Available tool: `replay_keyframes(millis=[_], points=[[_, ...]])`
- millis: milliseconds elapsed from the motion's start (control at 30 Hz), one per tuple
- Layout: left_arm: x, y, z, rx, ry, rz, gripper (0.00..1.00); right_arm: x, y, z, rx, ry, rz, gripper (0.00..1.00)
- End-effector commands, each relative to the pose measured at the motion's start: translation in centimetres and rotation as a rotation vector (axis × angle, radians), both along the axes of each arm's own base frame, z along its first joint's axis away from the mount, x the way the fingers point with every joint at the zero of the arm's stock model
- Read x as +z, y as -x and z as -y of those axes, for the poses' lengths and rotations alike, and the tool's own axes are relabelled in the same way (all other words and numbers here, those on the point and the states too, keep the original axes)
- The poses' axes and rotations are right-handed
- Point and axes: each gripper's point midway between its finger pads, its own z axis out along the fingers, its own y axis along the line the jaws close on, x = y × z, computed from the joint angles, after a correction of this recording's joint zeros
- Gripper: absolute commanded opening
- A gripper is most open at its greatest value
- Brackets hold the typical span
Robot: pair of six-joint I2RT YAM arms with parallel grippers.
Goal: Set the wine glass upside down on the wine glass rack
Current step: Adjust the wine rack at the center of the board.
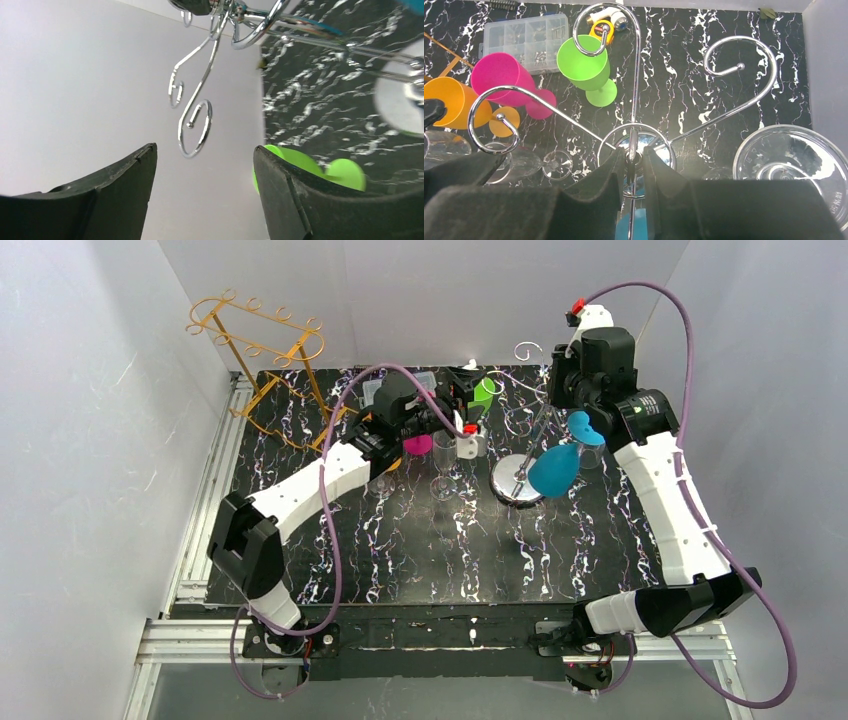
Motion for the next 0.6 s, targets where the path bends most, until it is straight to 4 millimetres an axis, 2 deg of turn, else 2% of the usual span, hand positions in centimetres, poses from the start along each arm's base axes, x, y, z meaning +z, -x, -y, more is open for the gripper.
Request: replay_keyframes(millis=[0, 133, 233, 400, 567], points=[[4.9, 0.1, 0.7, -0.023, 0.082, 0.349, 0.68, 2.2, 0.2, -0.6, 0.03, -0.036, 0.083, 0.27], [4.3, -0.2, 1.3, -0.041, 0.05, 0.419, 0.66, 2.3, 0.1, -0.7, 0.034, -0.038, 0.085, 0.25], [3.8, -0.8, 1.9, -0.048, 0.008, 0.504, 0.58, 2.4, 0.0, -0.9, 0.042, -0.044, 0.087, 0.24], [4.1, -1.7, 2.9, -0.052, -0.015, 0.594, 0.39, 2.4, 0.1, -0.9, 0.045, -0.042, 0.096, 0.23], [4.1, -2.5, 3.5, -0.048, -0.035, 0.651, 0.34, 2.7, 0.2, -0.7, 0.048, -0.039, 0.123, 0.21]])
